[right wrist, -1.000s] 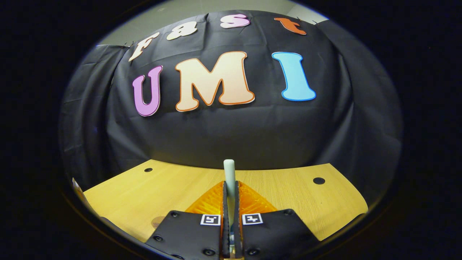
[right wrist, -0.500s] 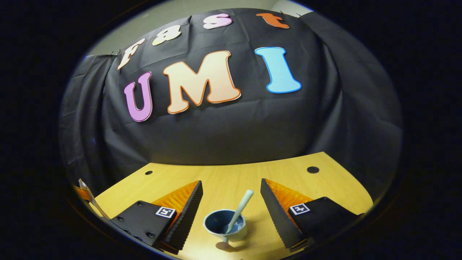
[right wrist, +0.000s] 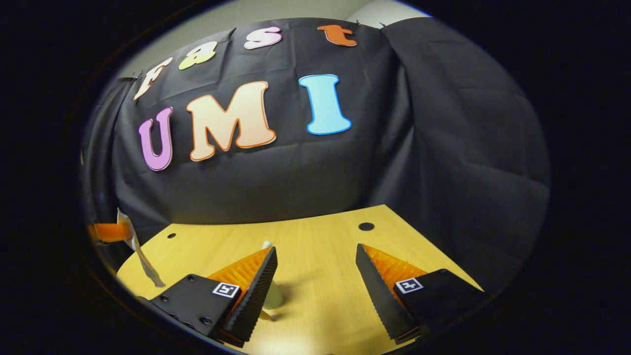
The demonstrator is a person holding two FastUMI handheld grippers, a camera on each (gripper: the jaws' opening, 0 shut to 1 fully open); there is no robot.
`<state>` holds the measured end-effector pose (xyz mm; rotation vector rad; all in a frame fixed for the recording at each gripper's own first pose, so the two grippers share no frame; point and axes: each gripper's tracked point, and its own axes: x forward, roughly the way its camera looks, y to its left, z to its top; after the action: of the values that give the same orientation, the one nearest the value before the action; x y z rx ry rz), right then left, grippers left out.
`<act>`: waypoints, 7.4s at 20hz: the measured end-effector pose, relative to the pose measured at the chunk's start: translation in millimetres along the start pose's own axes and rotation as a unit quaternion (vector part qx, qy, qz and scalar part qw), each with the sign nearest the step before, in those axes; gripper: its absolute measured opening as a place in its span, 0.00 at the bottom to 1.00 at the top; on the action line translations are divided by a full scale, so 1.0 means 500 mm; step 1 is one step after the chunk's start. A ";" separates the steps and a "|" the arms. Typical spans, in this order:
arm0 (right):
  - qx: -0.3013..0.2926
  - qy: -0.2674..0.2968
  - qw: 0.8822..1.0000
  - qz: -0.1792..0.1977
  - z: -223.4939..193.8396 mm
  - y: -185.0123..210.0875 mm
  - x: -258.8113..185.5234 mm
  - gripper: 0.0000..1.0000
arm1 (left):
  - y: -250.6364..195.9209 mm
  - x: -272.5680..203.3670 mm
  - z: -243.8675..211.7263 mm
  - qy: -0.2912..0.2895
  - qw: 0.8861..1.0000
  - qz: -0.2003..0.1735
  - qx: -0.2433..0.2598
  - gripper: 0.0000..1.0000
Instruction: Put the toothbrush and toothpaste on the desktop into the cup, then pick up the cup and place it on the coaster on the desktop.
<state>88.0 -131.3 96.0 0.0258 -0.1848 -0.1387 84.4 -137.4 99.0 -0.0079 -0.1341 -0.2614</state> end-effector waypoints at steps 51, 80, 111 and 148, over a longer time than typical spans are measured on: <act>-0.023 0.135 0.987 0.085 -0.108 0.144 0.013 0.99 | 0.193 0.011 -0.067 -0.022 0.995 0.102 0.004 0.94; -0.155 0.472 0.864 0.079 -0.369 0.241 0.084 0.50 | 0.461 -0.288 -0.200 0.044 0.953 0.300 -0.023 0.94; -0.244 0.451 0.829 0.224 -0.309 0.275 0.114 0.20 | 0.451 -0.306 -0.220 0.051 0.954 0.289 -0.057 0.94; -0.023 0.304 0.934 0.186 -0.158 0.065 -0.053 0.99 | 0.309 -0.231 -0.260 0.122 0.976 0.176 -0.045 0.95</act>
<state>81.3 -94.4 14.9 -0.0142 0.4345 0.2469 30.7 38.2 -43.8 -0.0894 0.1234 0.0876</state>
